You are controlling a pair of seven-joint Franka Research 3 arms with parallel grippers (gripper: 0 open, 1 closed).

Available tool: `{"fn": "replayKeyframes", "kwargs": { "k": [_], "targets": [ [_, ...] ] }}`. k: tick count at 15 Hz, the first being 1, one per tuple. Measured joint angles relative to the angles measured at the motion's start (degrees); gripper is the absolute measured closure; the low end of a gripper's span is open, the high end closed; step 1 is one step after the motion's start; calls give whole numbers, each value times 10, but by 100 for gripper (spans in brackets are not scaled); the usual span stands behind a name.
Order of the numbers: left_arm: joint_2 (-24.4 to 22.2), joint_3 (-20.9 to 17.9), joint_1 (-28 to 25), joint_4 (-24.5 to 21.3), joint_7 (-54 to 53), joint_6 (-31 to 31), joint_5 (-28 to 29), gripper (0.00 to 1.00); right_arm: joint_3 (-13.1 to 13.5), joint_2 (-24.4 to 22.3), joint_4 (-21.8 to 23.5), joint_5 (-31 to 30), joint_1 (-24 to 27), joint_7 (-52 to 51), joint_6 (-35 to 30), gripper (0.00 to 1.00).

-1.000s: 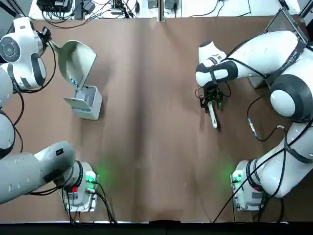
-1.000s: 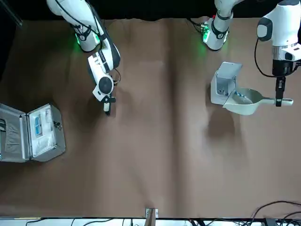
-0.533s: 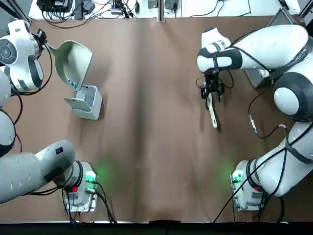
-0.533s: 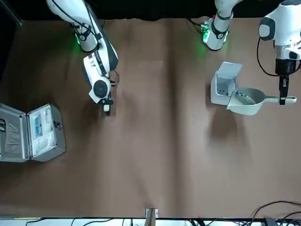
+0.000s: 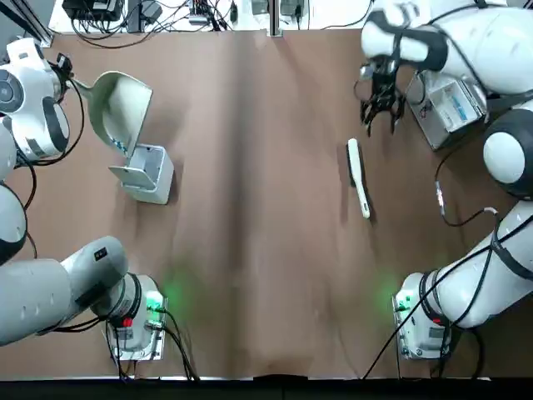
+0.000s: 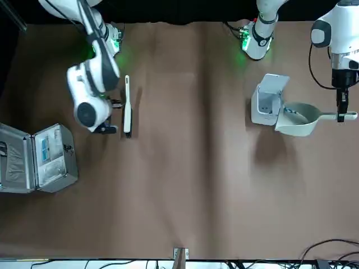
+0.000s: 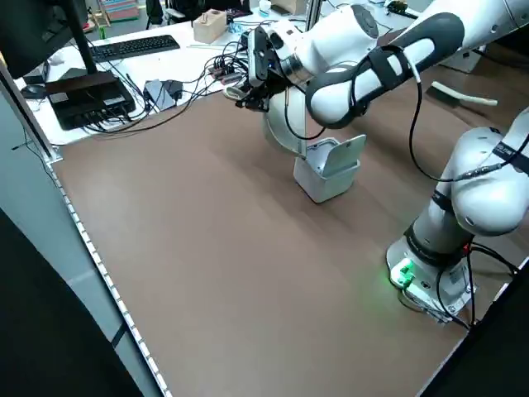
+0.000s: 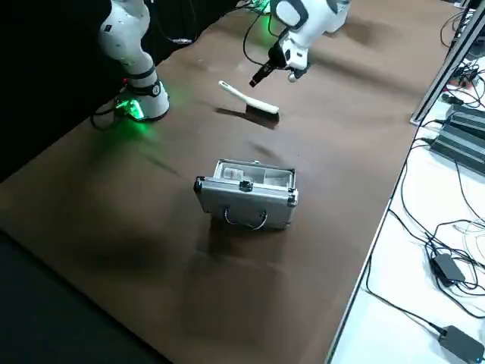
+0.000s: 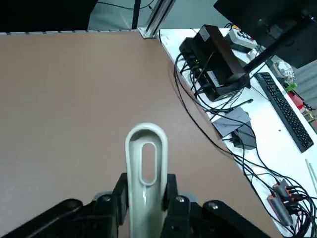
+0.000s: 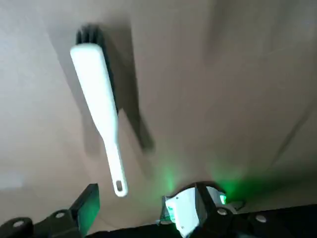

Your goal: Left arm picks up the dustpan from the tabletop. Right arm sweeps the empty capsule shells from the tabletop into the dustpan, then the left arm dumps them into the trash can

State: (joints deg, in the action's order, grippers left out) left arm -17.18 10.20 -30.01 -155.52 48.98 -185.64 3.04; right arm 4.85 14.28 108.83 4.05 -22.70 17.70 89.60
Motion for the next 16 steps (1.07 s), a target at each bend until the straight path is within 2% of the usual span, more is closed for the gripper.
{"fn": "replayKeyframes", "kwargs": {
  "k": [3, 6, 7, 9, 16],
  "targets": [
    [0, 5, -2, -1, 0, 0, 0, 67, 2, -4, -77, 0, 48, -50, -56, 14],
    [-5, 38, -3, -2, 4, -3, 0, 67, 3, -4, -145, 0, 91, -106, -82, 10],
    [-12, 43, -3, -5, 4, -12, 0, 67, 3, -4, -180, -1, 112, -139, -86, 8],
    [-16, 43, -7, -12, 4, -25, 0, 67, 3, -4, -209, -1, 131, -151, -86, 2],
    [-31, 54, -21, -38, 2, -57, 0, 67, 4, -6, -325, -1, 166, -158, -88, 1]
  ]
}}
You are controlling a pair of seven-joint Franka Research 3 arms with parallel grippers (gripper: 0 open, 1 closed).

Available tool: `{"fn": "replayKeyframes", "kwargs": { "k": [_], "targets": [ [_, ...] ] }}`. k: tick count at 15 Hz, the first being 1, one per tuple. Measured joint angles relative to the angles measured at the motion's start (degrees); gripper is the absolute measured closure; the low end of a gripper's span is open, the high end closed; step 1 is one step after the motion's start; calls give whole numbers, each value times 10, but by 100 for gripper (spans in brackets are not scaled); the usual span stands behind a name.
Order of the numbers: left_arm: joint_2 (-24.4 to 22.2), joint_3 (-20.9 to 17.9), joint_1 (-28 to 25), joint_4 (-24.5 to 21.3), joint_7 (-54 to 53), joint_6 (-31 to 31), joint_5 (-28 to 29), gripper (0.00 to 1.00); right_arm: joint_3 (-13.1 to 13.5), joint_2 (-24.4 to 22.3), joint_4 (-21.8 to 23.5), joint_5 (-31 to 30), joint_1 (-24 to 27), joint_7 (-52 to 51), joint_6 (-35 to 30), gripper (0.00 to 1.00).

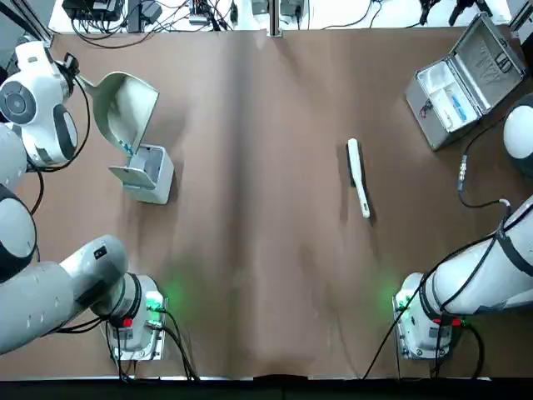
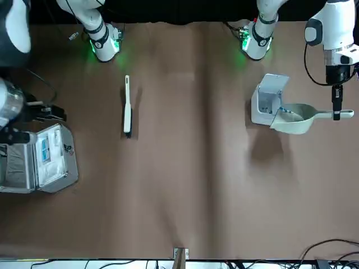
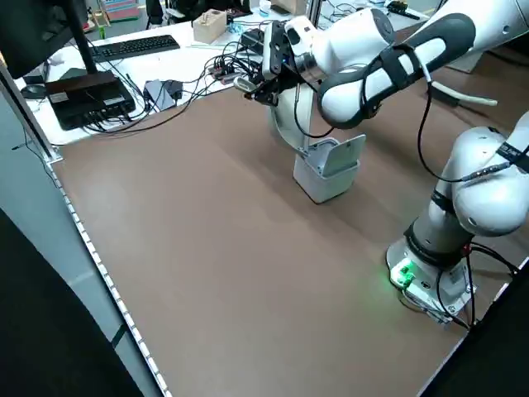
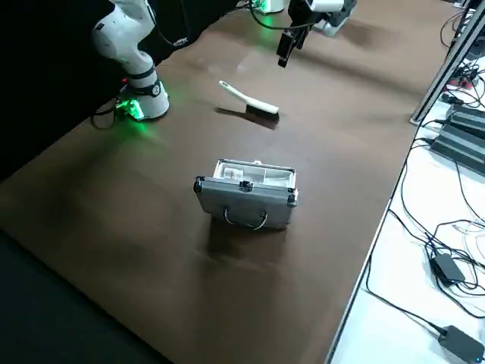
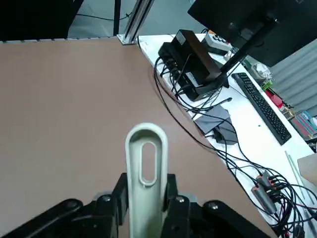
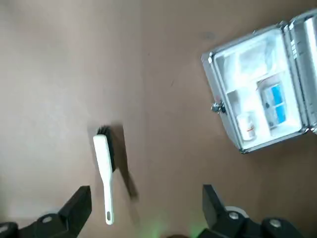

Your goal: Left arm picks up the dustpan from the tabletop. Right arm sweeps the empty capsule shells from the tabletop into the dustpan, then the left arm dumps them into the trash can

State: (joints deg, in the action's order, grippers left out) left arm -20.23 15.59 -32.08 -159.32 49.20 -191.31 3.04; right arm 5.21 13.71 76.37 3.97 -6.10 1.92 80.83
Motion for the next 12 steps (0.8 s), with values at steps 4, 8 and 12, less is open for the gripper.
{"fn": "replayKeyframes", "kwargs": {
  "k": [4, 8, 12],
  "targets": [
    [-6, 15, -10, -1, 0, -2, 0, 67, 0, -14, -45, 0, 13, 0, -2, 1],
    [-14, 18, -15, -6, -2, -2, 0, 67, 0, -63, -51, 0, 26, -19, -30, 1],
    [-32, 25, -19, -15, -2, -2, 0, 67, -1, -108, 6, 0, 27, -29, -2, 1]
  ]
}}
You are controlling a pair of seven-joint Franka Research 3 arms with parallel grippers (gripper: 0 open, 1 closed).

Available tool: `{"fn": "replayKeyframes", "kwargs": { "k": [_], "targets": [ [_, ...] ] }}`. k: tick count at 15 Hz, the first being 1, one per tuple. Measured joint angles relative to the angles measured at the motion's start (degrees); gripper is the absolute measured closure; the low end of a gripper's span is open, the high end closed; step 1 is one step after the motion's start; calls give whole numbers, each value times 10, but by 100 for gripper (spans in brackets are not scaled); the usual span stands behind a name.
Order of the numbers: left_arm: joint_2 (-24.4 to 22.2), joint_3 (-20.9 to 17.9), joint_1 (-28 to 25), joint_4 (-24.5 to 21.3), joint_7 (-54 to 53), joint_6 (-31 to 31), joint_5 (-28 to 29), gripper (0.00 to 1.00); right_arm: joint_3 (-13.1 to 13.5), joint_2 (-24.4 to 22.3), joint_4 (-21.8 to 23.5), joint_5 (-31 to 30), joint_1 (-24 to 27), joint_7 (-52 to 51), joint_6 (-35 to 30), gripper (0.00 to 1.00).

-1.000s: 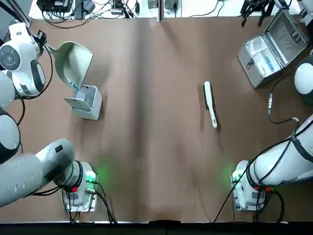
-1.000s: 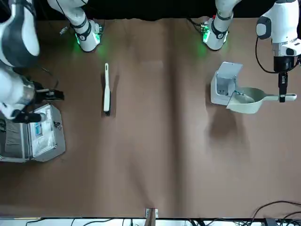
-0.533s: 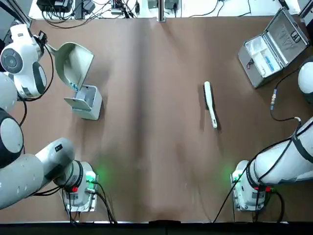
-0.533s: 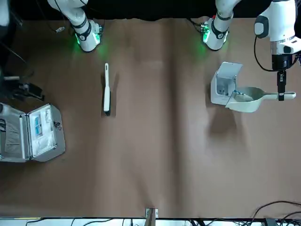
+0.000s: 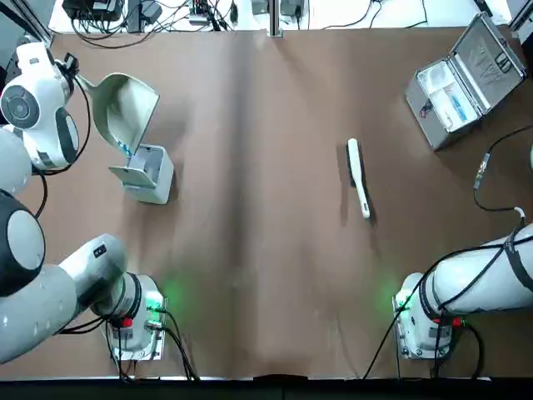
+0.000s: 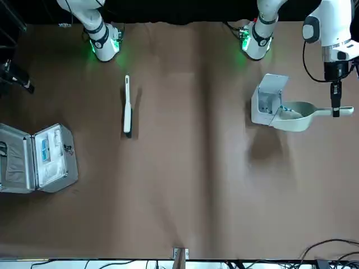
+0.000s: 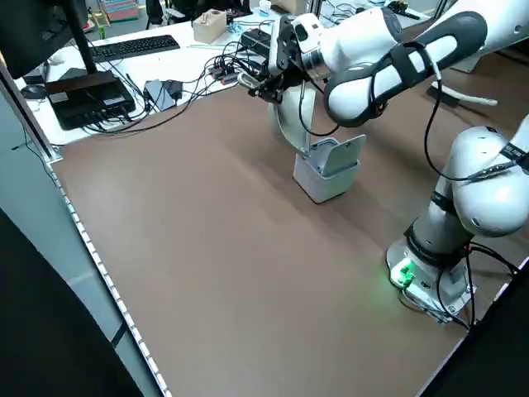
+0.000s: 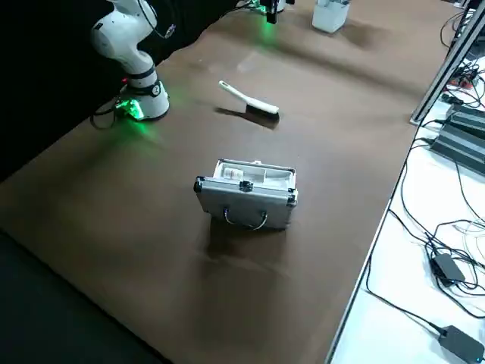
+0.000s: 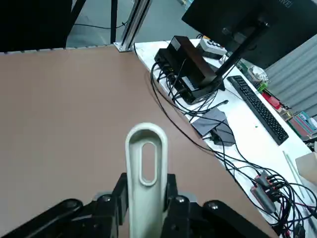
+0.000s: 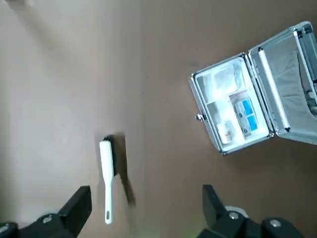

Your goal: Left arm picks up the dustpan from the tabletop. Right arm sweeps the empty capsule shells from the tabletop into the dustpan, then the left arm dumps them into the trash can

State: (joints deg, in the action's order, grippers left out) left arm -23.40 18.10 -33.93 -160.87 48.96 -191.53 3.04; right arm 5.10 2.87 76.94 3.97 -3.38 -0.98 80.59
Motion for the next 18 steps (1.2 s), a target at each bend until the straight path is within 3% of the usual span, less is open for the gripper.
{"fn": "replayKeyframes", "kwargs": {
  "k": [1, 4, 18],
  "targets": [
    [-6, 2, 0, -3, 0, 0, 0, 67, -1, -27, 57, 0, 0, -2, 43, 1],
    [-10, 5, -2, -4, 0, 0, 0, 67, -1, -52, 107, 0, 0, -4, 66, 1],
    [-48, 30, -27, -27, 0, -1, 0, 67, -7, -58, 126, -36, -1, -7, 80, 1]
  ]
}}
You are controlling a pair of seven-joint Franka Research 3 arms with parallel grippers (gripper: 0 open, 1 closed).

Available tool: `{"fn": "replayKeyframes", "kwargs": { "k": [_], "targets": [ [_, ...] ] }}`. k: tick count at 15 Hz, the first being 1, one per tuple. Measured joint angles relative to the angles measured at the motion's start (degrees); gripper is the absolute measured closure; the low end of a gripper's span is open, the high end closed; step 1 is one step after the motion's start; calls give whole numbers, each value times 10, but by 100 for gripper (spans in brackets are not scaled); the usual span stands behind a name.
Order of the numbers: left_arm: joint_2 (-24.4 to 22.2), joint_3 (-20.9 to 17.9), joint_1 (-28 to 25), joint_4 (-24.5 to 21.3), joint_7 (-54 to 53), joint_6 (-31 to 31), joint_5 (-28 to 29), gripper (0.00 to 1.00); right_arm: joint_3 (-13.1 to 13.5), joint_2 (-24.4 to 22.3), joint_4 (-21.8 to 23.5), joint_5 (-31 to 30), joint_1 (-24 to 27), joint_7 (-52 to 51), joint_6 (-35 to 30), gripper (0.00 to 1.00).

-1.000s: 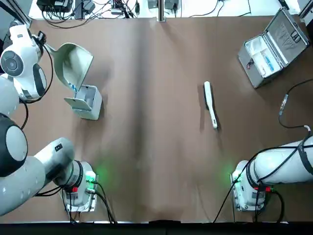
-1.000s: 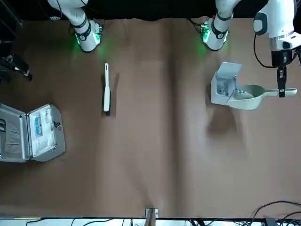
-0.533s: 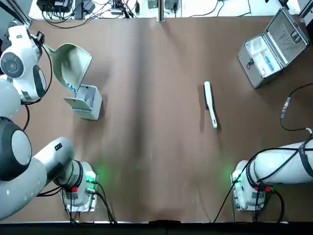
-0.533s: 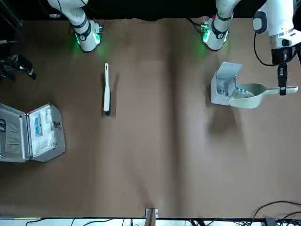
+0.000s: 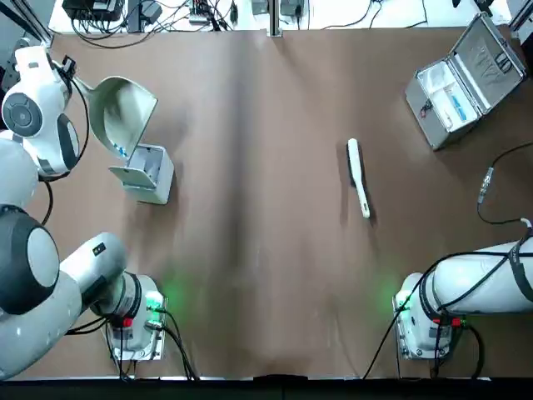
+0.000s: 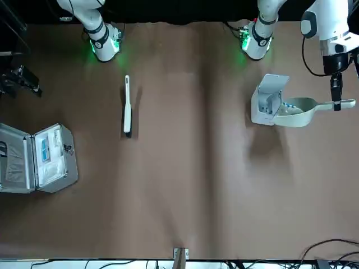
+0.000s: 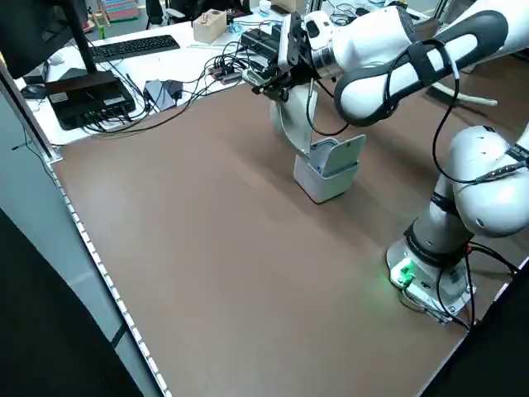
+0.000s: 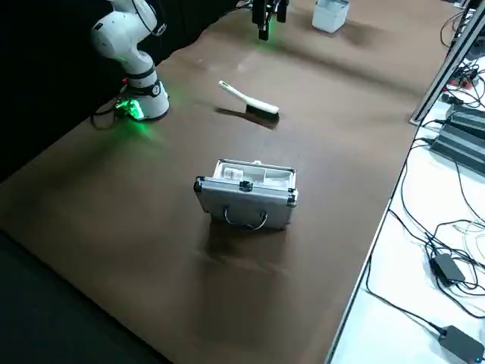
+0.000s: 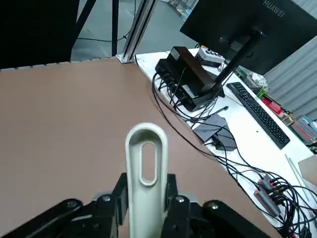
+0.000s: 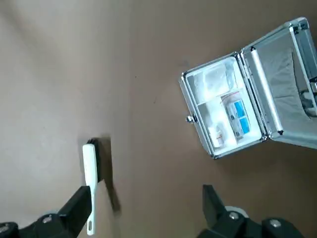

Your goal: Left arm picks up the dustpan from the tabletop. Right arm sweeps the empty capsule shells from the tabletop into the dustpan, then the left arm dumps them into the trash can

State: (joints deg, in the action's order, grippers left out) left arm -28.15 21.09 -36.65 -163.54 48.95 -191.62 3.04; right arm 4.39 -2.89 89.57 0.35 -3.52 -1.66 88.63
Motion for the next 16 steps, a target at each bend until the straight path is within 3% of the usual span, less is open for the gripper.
{"fn": "replayKeyframes", "kwargs": {
  "k": [5, 8, 16],
  "targets": [
    [-8, 12, -3, -3, 0, -1, 0, 67, 4, -6, 32, 0, 1, 0, 31, 1],
    [-10, 30, -9, -6, 10, -2, 0, 67, 3, -9, 35, 0, 0, 0, 31, 1],
    [-12, 34, -10, -9, 18, -25, 0, 67, 4, -11, 35, 0, 0, 0, 34, 1]
  ]
}}
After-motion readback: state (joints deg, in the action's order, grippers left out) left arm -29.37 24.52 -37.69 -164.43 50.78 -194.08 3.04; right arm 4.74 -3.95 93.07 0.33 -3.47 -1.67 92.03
